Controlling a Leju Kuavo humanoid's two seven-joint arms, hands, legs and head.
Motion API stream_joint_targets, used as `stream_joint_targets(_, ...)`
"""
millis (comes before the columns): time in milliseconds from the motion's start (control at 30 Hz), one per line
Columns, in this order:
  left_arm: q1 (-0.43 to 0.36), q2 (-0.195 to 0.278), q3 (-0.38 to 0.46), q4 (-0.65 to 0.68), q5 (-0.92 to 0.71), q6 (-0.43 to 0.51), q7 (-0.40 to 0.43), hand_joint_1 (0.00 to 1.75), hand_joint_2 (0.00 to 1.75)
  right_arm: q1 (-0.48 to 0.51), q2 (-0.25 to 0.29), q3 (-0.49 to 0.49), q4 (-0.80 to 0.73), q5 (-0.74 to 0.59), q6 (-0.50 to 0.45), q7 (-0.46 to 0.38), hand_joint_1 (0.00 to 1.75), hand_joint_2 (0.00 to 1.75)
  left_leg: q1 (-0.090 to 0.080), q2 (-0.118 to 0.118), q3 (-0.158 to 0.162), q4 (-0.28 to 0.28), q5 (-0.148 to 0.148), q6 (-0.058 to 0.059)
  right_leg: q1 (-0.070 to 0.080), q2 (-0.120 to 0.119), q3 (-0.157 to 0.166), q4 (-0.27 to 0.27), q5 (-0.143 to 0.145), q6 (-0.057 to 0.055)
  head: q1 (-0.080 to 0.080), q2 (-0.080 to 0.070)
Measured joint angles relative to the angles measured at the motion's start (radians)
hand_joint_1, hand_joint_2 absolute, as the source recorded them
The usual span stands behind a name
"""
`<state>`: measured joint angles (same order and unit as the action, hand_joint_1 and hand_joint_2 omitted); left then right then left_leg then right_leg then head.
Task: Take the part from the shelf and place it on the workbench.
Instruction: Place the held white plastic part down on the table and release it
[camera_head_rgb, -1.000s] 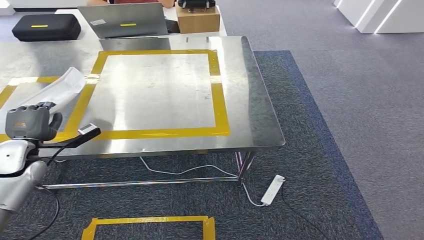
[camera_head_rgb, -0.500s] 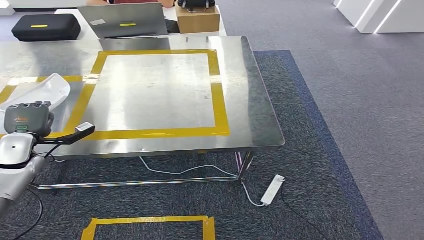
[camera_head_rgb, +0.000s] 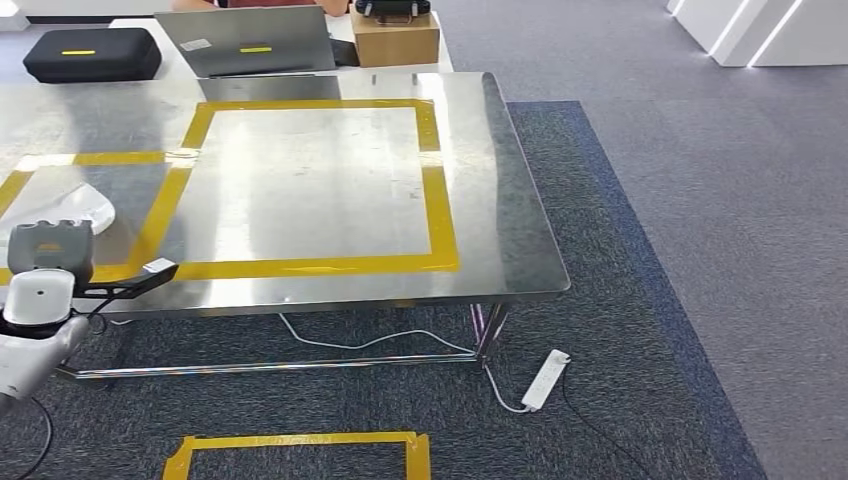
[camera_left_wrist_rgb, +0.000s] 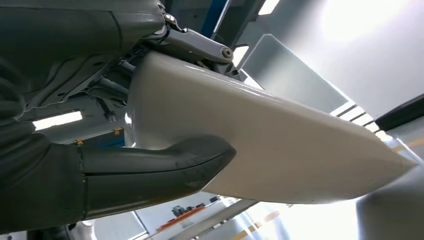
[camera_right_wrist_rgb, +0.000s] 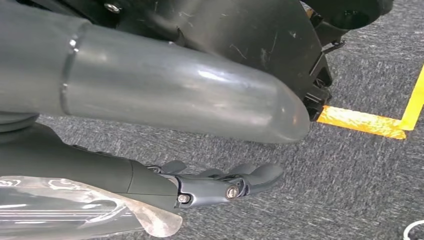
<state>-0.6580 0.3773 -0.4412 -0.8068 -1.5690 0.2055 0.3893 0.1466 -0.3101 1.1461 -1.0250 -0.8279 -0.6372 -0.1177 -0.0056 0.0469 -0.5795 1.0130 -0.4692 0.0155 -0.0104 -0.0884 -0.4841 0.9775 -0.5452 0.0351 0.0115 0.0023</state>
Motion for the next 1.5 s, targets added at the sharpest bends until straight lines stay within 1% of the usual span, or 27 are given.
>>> stream_joint_targets(67, -0.003, 0.001, -0.009, 0.002, 0.000, -0.017, 0.006, 0.00, 1.75, -0.002, 0.000, 0.006, 0.000, -0.007, -0.005, -0.001, 0.00, 0.00, 0.000, 0.000, 0.000, 0.000, 0.000, 0.000, 0.000, 0.000, 0.000, 0.000, 0.000, 0.000, 0.000, 0.000)
stream_joint_targets(200, -0.008, -0.002, -0.012, 0.006, 0.000, -0.023, -0.001, 0.00, 0.00, -0.008, 0.000, 0.023, -0.002, -0.029, -0.021, -0.010, 0.00, 0.00, 0.000, 0.000, 0.000, 0.000, 0.000, 0.000, 0.000, 0.000, 0.000, 0.000, 0.000, 0.000, 0.000, 0.000)
stream_joint_targets(400, -0.009, -0.021, 0.023, 0.004, 0.006, -0.005, -0.048, 0.00, 0.00, -0.017, 0.000, 0.050, -0.010, -0.050, -0.041, -0.014, 0.00, 0.00, 0.000, 0.000, 0.000, 0.000, 0.000, 0.000, 0.000, 0.000, 0.000, 0.000, 0.000, 0.000, 0.000, 0.000)
stream_joint_targets(533, -0.010, -0.036, 0.054, -0.013, 0.018, 0.023, -0.090, 0.00, 0.00, -0.026, -0.001, 0.066, -0.010, -0.059, -0.050, -0.020, 0.00, 0.00, 0.000, 0.000, 0.000, 0.000, 0.000, 0.000, 0.000, 0.000, 0.000, 0.000, 0.000, 0.000, 0.000, 0.000)
stream_joint_targets(700, -0.009, -0.049, 0.081, -0.064, 0.051, 0.069, -0.137, 0.00, 0.00, -0.033, -0.003, 0.081, -0.010, -0.069, -0.058, -0.028, 0.00, 0.00, 0.000, 0.000, 0.000, 0.000, 0.000, 0.000, 0.000, 0.000, 0.000, 0.000, 0.000, 0.000, 0.000, 0.000)
stream_joint_targets(900, 0.012, -0.059, 0.109, -0.151, 0.108, 0.121, -0.197, 0.00, 0.00, -0.038, -0.008, 0.096, -0.010, -0.073, -0.060, -0.033, 0.00, 0.00, 0.000, 0.000, 0.000, 0.000, 0.000, 0.000, 0.000, 0.000, 0.000, 0.000, 0.000, 0.000, 0.000, 0.000)
stream_joint_targets(1000, 0.039, -0.061, 0.117, -0.217, 0.137, 0.145, -0.232, 0.00, 0.00, -0.039, -0.011, 0.103, -0.015, -0.075, -0.060, -0.035, 0.00, 0.00, -0.001, 0.000, 0.000, 0.001, 0.000, 0.000, -0.001, 0.000, 0.000, 0.000, 0.001, 0.001, 0.000, 0.000)
stream_joint_targets(1100, 0.084, -0.064, 0.117, -0.305, 0.157, 0.166, -0.261, 0.00, 0.00, -0.039, -0.013, 0.105, -0.018, -0.073, -0.060, -0.036, 0.00, 0.00, -0.002, 0.000, 0.000, 0.001, -0.001, 0.001, -0.002, 0.000, 0.000, -0.001, 0.001, 0.001, 0.000, 0.000)
stream_joint_targets(1267, 0.139, -0.066, 0.117, -0.406, 0.168, 0.171, -0.270, 0.00, 0.00, -0.039, -0.013, 0.105, -0.021, -0.068, -0.060, -0.033, 0.00, 0.00, -0.006, 0.000, 0.000, 0.003, -0.003, 0.004, -0.005, -0.001, 0.000, -0.001, 0.001, 0.003, 0.000, 0.000)
stream_joint_targets(1367, 0.165, -0.062, 0.119, -0.448, 0.192, 0.173, -0.294, 0.00, 0.00, -0.039, -0.013, 0.105, -0.024, -0.059, -0.060, -0.023, 0.00, 0.00, -0.011, 0.000, -0.001, 0.004, -0.005, 0.008, -0.009, -0.002, 0.002, -0.002, 0.002, 0.008, 0.000, 0.000)
stream_joint_targets(1433, 0.201, -0.057, 0.121, -0.492, 0.218, 0.175, -0.312, 0.00, 0.00, -0.038, -0.014, 0.104, -0.028, -0.048, -0.060, -0.009, 0.00, 0.00, -0.011, -0.001, 0.000, 0.001, -0.002, 0.015, -0.010, -0.002, 0.003, -0.002, 0.002, 0.016, -0.001, 0.000)
stream_joint_targets(1467, 0.223, -0.055, 0.122, -0.519, 0.234, 0.175, -0.320, 0.00, 0.00, -0.037, -0.015, 0.104, -0.031, -0.042, -0.060, -0.001, 0.00, 0.00, -0.008, -0.002, 0.001, -0.003, 0.002, 0.020, -0.011, 0.009, 0.000, 0.003, -0.005, 0.018, 0.000, 0.000)
stream_joint_targets(1500, 0.247, -0.054, 0.123, -0.548, 0.250, 0.175, -0.327, 0.00, 0.00, -0.036, -0.016, 0.104, -0.034, -0.037, -0.060, 0.006, 0.00, 0.00, -0.005, -0.003, 0.002, -0.008, 0.006, 0.025, -0.012, 0.027, -0.010, 0.025, -0.023, 0.021, 0.001, 0.000)
